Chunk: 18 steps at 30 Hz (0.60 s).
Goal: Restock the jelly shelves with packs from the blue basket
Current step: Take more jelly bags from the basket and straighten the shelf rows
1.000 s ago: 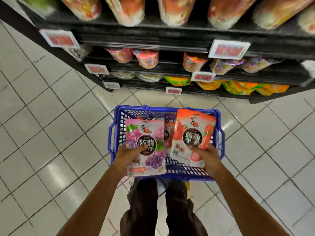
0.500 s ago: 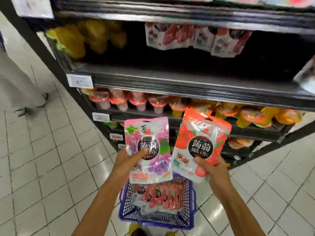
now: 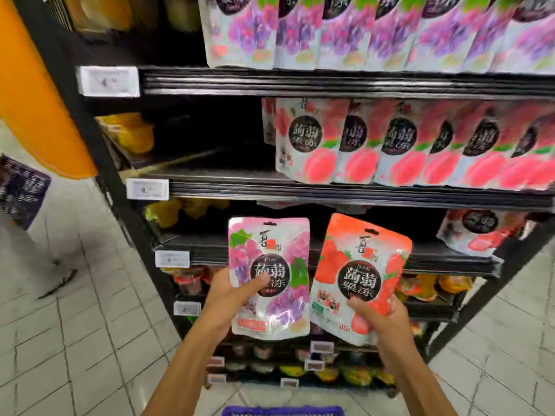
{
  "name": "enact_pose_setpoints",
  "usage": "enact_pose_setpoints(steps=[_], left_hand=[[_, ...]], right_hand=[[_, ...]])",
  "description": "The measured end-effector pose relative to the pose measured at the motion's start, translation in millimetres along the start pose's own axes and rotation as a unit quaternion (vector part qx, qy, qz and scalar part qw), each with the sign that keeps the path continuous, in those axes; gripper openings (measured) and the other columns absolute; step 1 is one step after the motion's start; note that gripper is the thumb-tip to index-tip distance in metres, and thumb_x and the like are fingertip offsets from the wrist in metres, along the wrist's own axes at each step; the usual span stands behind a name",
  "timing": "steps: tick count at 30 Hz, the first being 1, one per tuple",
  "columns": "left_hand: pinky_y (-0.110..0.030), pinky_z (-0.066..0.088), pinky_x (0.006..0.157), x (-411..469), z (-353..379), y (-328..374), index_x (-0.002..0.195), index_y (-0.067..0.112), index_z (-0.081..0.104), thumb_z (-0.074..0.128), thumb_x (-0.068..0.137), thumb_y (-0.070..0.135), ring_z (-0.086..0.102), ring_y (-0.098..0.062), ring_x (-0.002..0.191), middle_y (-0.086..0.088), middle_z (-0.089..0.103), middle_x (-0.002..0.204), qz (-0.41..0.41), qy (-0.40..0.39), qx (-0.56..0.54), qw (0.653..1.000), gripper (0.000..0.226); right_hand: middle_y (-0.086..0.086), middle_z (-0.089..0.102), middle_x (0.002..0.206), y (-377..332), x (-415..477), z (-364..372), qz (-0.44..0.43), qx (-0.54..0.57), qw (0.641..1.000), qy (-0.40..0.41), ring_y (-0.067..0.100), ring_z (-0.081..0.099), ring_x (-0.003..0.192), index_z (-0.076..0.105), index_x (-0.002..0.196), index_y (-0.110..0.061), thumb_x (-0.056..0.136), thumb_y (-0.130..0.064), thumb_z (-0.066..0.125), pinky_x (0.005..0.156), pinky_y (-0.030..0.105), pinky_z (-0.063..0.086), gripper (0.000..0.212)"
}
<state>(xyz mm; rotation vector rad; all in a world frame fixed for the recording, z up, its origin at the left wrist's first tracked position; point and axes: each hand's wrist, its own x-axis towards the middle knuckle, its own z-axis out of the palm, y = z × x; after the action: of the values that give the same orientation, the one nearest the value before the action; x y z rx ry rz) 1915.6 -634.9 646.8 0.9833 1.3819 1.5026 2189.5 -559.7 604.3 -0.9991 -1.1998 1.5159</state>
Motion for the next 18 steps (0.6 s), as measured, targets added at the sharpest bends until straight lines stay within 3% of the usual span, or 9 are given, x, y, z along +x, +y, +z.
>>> enact_pose_setpoints(steps=[3,6,12,18], left_hand=[[-0.028,0.058,0.071,15,-4,8,0.099,0.032,0.074,0.087,0.058,0.045,0.073,-0.02,0.094,-0.002,0.077,0.099,0.015,-0.03,0.005,0.999,0.045],[-0.04,0.058,0.08,28,-8,14,0.101,0.024,0.074,0.089,0.057,0.042,0.073,-0.027,0.097,-0.008,0.077,0.101,0.023,-0.067,-0.006,0.997,0.05],[-0.025,0.059,0.068,38,-3,26,0.097,0.032,0.075,0.086,0.063,0.039,0.075,-0.022,0.09,-0.003,0.078,0.097,0.044,-0.145,0.014,0.988,0.036],[-0.032,0.06,0.072,42,30,22,0.093,0.034,0.075,0.088,0.066,0.032,0.075,-0.021,0.089,-0.002,0.078,0.097,0.036,-0.166,0.0,0.985,0.03]], right_hand=[[0.017,0.075,0.096,-12,-4,14,-0.038,0.013,0.999,0.027,0.034,0.073,0.088,0.074,0.093,-0.02,0.059,-0.023,0.087,0.069,0.04,0.06,0.037],[0.011,0.076,0.087,-21,-8,23,-0.068,0.014,0.996,0.055,0.028,0.074,0.081,0.076,0.089,-0.02,0.06,-0.02,0.085,0.061,0.029,0.058,0.031],[0.008,0.077,0.098,-29,-17,27,-0.116,0.028,0.989,0.091,0.023,0.075,0.087,0.076,0.096,-0.027,0.059,-0.024,0.085,0.067,0.027,0.058,0.038],[0.012,0.074,0.107,-28,-27,3,-0.108,0.034,0.984,0.136,0.031,0.072,0.097,0.073,0.105,-0.022,0.06,-0.025,0.089,0.075,0.036,0.059,0.048]])
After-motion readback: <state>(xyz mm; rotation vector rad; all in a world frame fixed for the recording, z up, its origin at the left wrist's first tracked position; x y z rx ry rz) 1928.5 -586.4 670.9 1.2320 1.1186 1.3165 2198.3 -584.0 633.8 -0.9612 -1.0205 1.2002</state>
